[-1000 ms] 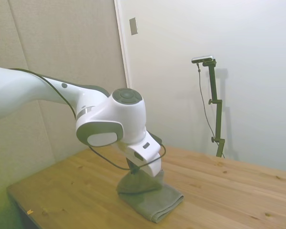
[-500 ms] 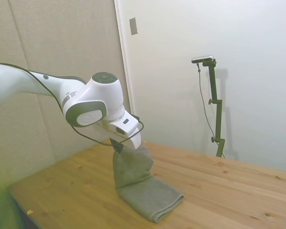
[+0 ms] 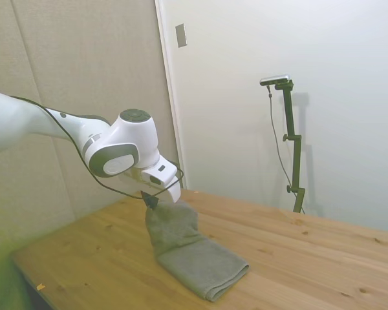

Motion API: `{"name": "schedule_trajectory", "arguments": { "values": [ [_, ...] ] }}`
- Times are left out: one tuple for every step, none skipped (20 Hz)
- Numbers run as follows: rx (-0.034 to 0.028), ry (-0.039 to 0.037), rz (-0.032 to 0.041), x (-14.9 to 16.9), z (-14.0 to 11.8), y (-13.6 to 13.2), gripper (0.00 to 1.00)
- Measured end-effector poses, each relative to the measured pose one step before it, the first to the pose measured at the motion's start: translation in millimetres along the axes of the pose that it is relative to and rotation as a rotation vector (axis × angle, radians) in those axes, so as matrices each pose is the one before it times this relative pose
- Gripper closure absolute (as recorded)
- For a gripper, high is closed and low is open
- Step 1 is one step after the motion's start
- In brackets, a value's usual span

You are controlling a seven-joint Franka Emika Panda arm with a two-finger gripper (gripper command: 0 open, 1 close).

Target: Unfold the towel

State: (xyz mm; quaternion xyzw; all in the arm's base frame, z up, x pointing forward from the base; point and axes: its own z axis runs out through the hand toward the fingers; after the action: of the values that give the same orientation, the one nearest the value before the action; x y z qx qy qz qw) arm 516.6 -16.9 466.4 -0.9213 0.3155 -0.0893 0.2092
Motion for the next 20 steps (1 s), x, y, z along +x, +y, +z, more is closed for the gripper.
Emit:
{"name": "schedule_trajectory", "arguments": {
  "values": [
    [-0.00473,-0.0054,-0.00709,-2.89,5.24,-3.73,0.0],
    [-0.0058,-0.00225,-0.00346,-2.16,4.54,-2.97,0.0],
    [-0.0055,-0.00024,-0.00416,-1.47,4.62,-2.58,0.0],
    [-0.00784,-0.00275,-0.00476,-1.29,4.1,-1.56,0.0],
    [-0.00688,-0.00244,-0.00451,-0.75,3.72,-0.91,0.0],
    [-0.00434,-0.00246,-0.00417,-0.77,2.73,-0.9,0.0],
    [-0.0049,-0.00251,-0.00343,-0.41,2.39,-0.33,0.0],
    [-0.00454,-0.00259,-0.00312,-0.34,2.24,-0.19,0.0],
    [-0.00341,-0.00218,-0.00183,-0.2,1.84,-0.06,0.0],
    [-0.00196,-0.00237,-0.00044,-0.15,1.62,0.05,0.0],
    [-0.00103,-0.00148,-0.00005,-0.09,0.94,0.0,0.0],
    [-0.00053,-0.00054,0.00031,0.0,0.38,0.04,0.0],
    [-0.00019,-0.00008,-0.00007,-0.02,0.08,-0.01,0.0],
    [-0.00017,-0.00024,-0.00023,-0.12,0.12,-0.05,0.0],
    [-0.00055,-0.00059,-0.00071,-0.33,0.32,-0.13,0.0],
    [-0.00301,-0.00057,-0.00027,-0.47,0.47,-0.09,0.0],
    [-0.0143,0.00248,0.00253,-0.5,0.73,0.43,0.0],
    [-0.03167,0.01026,0.01615,-0.1,0.77,1.36,0.0],
    [-0.04384,0.01833,0.02881,0.17,0.74,1.73,0.0],
    [-0.04447,0.01774,0.02592,-0.03,0.72,1.73,0.0]
  ]
}}
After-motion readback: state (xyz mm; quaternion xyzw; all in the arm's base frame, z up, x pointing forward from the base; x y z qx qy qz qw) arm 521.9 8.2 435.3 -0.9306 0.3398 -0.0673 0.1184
